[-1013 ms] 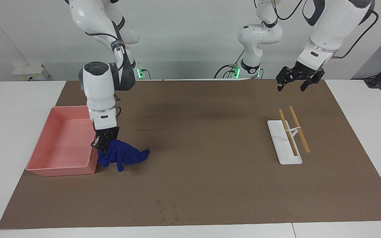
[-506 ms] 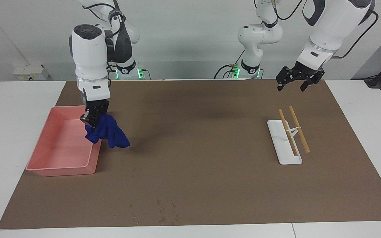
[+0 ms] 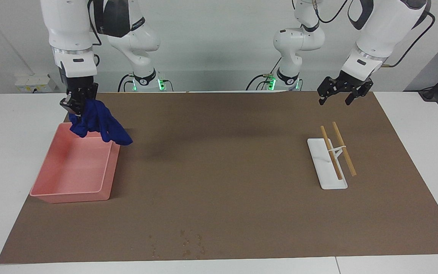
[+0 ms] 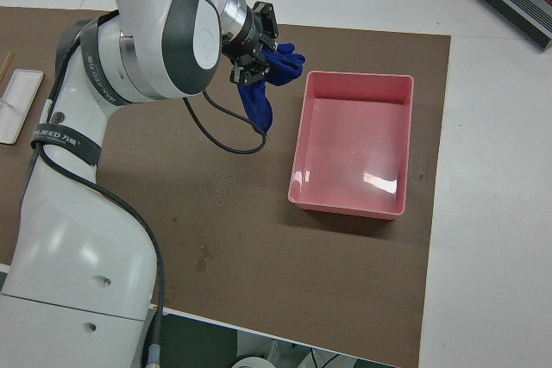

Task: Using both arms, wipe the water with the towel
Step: 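Carry the blue cloth with the right gripper over the pink box, then lower the cloth into the pink box and open the right gripper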

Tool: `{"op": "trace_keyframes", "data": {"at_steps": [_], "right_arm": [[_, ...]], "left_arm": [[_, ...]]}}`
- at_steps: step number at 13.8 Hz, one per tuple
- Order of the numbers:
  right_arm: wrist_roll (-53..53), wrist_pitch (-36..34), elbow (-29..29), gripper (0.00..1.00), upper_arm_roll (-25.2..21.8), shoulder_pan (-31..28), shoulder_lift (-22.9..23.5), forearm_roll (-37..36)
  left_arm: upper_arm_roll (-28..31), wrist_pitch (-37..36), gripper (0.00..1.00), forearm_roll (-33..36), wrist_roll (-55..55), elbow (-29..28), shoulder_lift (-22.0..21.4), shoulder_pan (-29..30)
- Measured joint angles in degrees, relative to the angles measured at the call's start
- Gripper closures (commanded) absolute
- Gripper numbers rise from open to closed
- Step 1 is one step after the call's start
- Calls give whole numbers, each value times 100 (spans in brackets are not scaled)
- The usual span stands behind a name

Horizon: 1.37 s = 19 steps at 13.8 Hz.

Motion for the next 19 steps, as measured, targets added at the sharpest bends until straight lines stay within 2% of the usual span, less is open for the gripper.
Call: {"op": "trace_keyframes", "data": {"at_steps": [8, 15, 19], "right_arm": [[-1026, 131, -77, 100, -22, -777, -5, 18], [-1400, 1703, -1277, 100, -72, -998, 6, 19], [-1362, 2201, -1934, 100, -72, -1023, 97, 385]], "left_arm": [[0, 0, 0, 0, 0, 0, 0, 0], [0, 0, 0, 0, 0, 0, 0, 0], [0, 0, 0, 0, 0, 0, 0, 0]]}}
